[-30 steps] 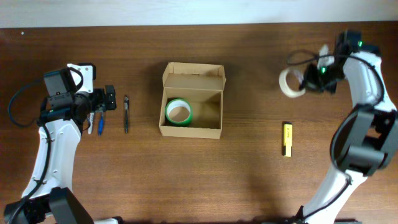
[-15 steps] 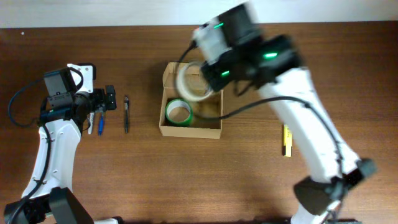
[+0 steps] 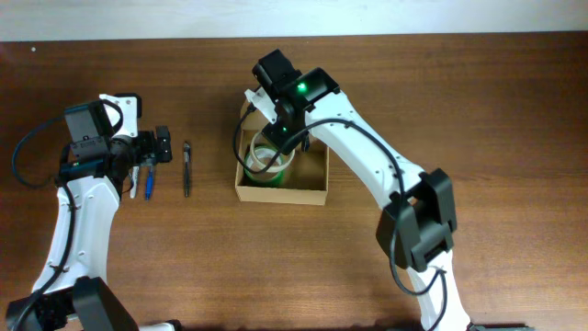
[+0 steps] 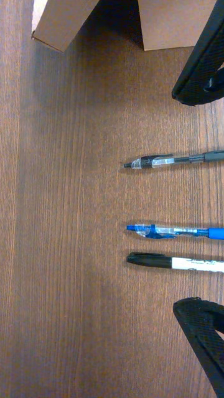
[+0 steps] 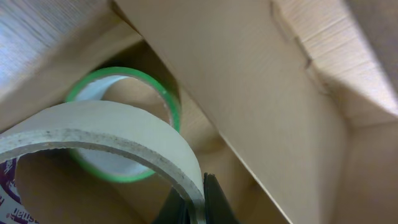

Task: Pack container
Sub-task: 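Lower the white tape into the box onto the green tape, release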

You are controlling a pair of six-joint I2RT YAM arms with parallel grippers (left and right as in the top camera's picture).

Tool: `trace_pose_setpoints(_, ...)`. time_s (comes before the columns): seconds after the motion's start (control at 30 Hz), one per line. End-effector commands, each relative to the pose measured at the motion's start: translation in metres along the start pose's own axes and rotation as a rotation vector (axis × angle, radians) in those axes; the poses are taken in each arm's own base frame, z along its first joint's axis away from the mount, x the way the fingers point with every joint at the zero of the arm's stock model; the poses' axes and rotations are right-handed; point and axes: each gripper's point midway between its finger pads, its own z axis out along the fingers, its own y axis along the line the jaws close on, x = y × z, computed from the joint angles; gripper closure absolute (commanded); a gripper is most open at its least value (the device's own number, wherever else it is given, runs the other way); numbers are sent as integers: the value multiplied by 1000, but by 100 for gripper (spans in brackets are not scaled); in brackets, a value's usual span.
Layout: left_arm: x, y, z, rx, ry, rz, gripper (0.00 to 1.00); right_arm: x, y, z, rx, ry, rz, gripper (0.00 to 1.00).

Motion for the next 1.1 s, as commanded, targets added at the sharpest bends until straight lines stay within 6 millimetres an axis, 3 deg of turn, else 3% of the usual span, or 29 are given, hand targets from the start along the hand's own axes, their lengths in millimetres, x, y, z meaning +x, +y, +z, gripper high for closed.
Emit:
trace_pose_setpoints(0.0, -7, 4, -2, -13, -12, -7, 1, 1, 5, 14, -66, 4, 3, 96)
trace_pose_setpoints(0.33, -7, 4, -2, -13, -12, -7, 1, 2, 10, 39, -90, 27, 14, 96)
trace_pose_setpoints(0.57, -7, 4, -2, -13, -12, -7, 1, 8, 11, 45, -95, 54, 14, 94)
trace_pose_setpoints(0.77, -7, 4, -2, -13, -12, -7, 1, 13, 16, 40, -99, 77, 7, 72)
trace_pose_setpoints(0.9, -7, 4, -2, -13, -12, -7, 1, 3, 21, 11, -90, 20, -9, 68)
trace_pose_setpoints(0.97, -7, 4, -2, -13, -12, -7, 1, -6, 20, -18, -77, -37, -12, 68)
trace_pose_setpoints(1.07, -7, 4, -2, -13, -11, -7, 1, -18, 5, -81, -10, -154, 23, 68)
